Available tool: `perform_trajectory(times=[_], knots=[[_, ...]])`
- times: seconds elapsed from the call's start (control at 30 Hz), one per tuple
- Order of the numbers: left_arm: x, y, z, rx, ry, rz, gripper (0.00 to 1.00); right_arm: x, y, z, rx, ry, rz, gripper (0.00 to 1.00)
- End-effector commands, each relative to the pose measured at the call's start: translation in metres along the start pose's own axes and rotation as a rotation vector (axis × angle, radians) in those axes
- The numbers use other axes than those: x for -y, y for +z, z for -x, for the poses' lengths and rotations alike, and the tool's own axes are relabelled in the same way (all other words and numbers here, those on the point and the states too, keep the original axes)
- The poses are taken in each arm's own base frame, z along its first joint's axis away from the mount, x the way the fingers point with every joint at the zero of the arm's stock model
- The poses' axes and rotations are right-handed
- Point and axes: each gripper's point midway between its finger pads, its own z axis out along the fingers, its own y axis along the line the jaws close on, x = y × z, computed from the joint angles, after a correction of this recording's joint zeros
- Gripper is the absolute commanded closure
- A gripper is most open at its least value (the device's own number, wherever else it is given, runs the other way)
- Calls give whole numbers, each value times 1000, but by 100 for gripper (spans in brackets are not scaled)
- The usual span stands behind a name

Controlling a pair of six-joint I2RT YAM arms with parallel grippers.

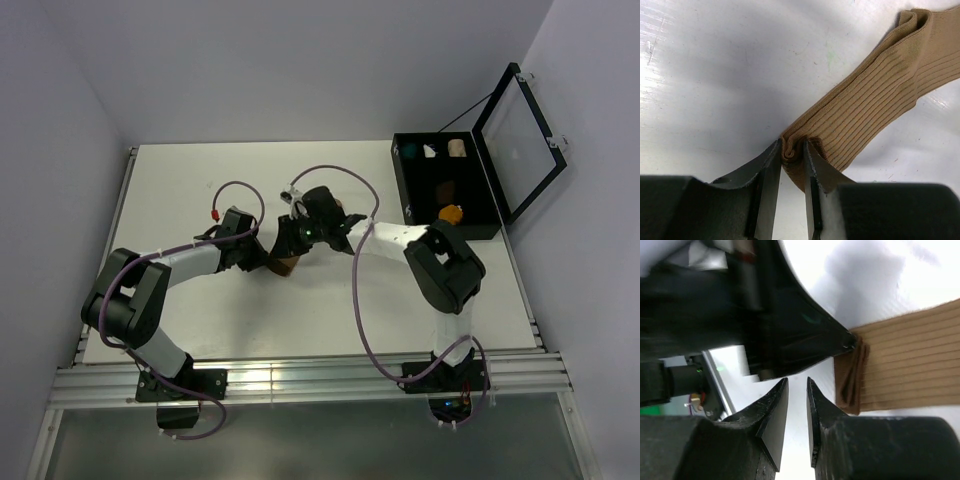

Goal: Roll the socks
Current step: Roll the sock at the center of the board.

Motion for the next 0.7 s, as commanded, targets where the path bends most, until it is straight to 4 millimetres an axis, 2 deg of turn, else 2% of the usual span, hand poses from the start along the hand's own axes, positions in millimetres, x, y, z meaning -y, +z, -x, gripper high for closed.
perform_trajectory(times=[0.0,0.13,0.27,0.37,0.47,0.5,0.67], knots=[[-48,6,-28,-87,53,168,70,8,19,-20,-25,34,48,72],[-48,6,-27,-86,55,169,70,25,25,-32,-25,47,22,72],[-48,6,-27,-87,58,168,70,49,19,-44,-30,77,-24,72],[-47,6,-28,-90,59,166,70,62,13,-44,-25,62,-67,72],[-48,6,-28,-91,61,167,70,60,6,-41,-14,21,-77,70],[-46,5,-27,-88,62,163,70,51,1,-33,12,-8,-66,70],[-46,4,-25,-82,69,164,70,38,-15,-17,90,-175,-116,64]])
